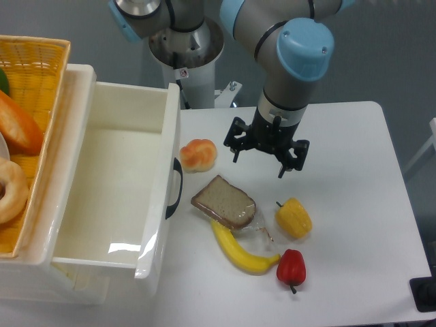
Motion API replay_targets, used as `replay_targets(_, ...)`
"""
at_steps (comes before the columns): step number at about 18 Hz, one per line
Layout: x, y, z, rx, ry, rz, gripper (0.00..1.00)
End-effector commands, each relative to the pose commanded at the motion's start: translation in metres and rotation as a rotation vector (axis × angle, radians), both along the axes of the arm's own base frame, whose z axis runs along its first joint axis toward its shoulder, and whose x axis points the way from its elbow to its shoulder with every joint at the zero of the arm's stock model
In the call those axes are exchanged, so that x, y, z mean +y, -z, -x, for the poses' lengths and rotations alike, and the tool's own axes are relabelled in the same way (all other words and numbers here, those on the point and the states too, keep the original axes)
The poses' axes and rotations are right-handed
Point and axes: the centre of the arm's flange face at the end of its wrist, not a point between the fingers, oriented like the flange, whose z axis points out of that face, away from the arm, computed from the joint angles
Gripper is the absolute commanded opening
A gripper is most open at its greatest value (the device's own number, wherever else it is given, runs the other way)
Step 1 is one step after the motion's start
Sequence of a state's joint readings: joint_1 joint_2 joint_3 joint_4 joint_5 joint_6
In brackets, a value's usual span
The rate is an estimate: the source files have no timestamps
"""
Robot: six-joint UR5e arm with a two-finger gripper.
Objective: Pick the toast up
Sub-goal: 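Move the open gripper toward the brown toast slice, then lower the gripper down over the toast slice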
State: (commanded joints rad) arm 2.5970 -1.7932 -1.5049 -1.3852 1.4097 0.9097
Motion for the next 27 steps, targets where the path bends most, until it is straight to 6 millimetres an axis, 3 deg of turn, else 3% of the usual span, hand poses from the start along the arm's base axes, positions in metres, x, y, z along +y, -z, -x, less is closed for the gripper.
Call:
replay_targets(6, 0.004, 0.002, -0.004, 0.000, -0.003, 0.001, 1.00)
replay_targets(14, 0.004, 0.055, -0.011, -0.066, -0.089, 0.037, 1.00)
replay_targets(18, 0.027, 0.095, -0.013, -0.101, -0.059, 0.064, 1.00)
replay_targets(23, 0.041, 0.138, -0.015, -0.153, -0.057, 0.103, 1.00)
replay_targets(27, 0.041, 0.143, -0.016, -0.174, -0.166, 0.121, 1.00)
